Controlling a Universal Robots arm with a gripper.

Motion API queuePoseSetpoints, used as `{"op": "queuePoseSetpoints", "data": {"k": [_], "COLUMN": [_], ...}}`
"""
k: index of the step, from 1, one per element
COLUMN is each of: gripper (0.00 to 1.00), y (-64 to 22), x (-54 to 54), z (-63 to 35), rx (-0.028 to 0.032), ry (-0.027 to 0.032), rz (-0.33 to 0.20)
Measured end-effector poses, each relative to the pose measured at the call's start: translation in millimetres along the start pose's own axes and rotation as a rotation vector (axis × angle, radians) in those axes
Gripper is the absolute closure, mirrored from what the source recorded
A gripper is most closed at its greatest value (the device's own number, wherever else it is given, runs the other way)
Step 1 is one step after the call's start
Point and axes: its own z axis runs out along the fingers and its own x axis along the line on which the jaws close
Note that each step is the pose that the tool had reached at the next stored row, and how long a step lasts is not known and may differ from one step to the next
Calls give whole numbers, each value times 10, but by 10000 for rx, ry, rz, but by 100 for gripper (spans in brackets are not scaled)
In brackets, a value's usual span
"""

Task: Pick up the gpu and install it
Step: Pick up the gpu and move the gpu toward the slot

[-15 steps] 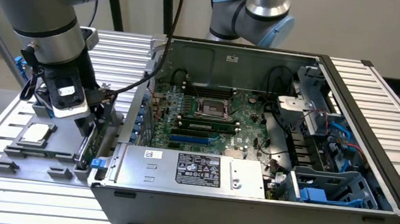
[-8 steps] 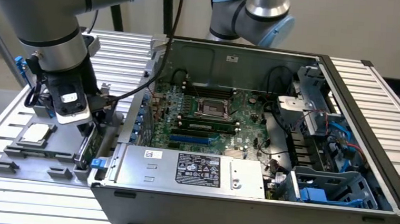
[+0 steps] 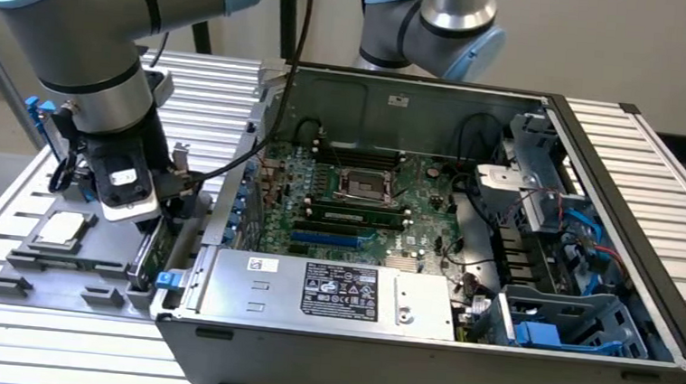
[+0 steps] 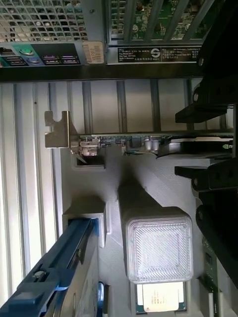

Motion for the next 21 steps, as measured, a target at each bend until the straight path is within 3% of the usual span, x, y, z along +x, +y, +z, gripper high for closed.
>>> {"op": "queuePoseSetpoints", "data": {"k": [9, 11, 12, 18, 19, 21], "gripper": [52, 54, 61, 64, 71, 71], "y": [29, 29, 29, 29, 29, 29], "x": [15, 16, 16, 17, 16, 17], "z": [4, 4, 5, 5, 5, 5], "rx": [-2, 0, 0, 0, 0, 0], "ry": [-1, -1, -1, -1, -1, 0], "rz": [0, 0, 0, 0, 0, 0]}}
